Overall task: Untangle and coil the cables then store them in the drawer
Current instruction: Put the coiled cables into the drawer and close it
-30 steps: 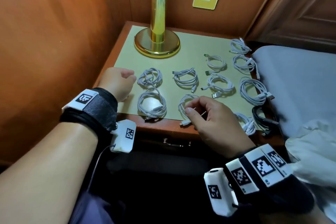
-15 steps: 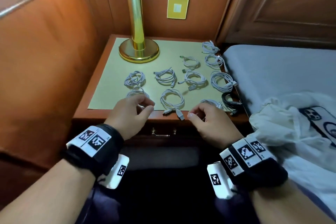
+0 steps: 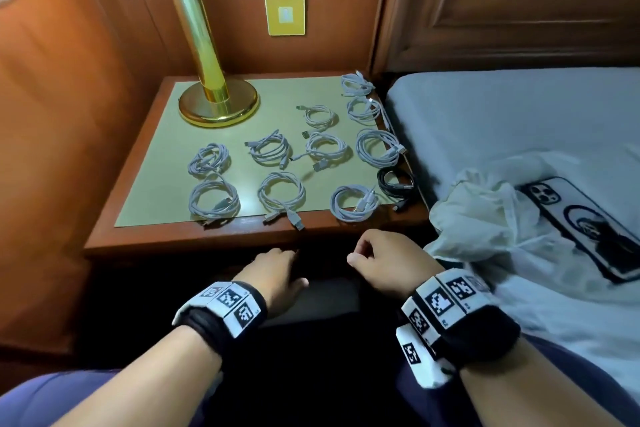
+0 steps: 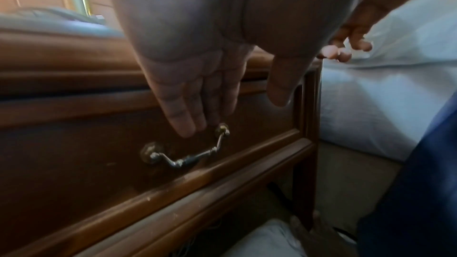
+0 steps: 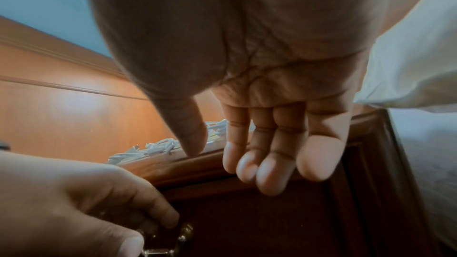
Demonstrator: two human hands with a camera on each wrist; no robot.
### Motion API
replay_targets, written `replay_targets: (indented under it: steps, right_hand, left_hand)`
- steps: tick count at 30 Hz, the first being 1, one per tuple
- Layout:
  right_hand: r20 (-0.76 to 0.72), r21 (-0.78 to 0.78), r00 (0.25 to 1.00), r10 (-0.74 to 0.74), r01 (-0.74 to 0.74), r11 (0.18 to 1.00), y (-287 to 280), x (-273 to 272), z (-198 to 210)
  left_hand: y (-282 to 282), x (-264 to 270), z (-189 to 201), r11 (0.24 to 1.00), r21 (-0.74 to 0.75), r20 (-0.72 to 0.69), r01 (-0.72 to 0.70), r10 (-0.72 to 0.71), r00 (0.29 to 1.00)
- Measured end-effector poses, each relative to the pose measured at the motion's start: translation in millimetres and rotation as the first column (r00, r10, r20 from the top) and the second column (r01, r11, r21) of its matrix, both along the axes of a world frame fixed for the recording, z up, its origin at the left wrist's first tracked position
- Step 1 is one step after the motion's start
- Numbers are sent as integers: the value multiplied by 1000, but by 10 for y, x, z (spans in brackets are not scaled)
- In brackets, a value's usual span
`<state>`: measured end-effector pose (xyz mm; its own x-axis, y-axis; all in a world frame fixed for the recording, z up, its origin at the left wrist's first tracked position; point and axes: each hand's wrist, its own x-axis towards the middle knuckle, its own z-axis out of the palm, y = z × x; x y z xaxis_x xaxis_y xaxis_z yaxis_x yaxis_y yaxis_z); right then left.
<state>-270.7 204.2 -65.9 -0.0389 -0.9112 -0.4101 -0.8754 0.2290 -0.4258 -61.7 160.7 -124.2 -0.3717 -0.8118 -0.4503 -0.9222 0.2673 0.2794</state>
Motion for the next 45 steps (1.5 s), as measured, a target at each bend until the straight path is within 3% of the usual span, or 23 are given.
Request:
replay_targets:
  steps: [11,16,21,34,39,42,45]
  right_hand:
    - [34,17,999,33,-34,999,-187,-62,-22]
    - [27,32,998,49,-50,998,-187,-59,-12]
    - [35,41,998,53,-54,998,-179,-36,2]
    - [6,63,1000,28,-28,998,-87,-18,-26]
    - [-30,76,998,48,-45,996,-31,18,-67]
    - [-61,123,993,104,-96,988,-14,64,-90]
    - [-107,152,982,152,-135,979,5,138,-135]
  left_hand:
    - [-100,-304,-141,991,-18,112,-132,133,985]
    - [-69,-385,-146,968,-29,113,-250,252,961]
    - [-61,-353,-224,947,55,79,-317,313,947]
    - [174,-277,-133,974,7,174,-225,221,960]
    - [432,-270,-25,986,116,257,-123,90,962]
    - [535,-210,112,985,161,193,-57,25,981]
    - [540,-73,313,985,136,-43,-104,111,993]
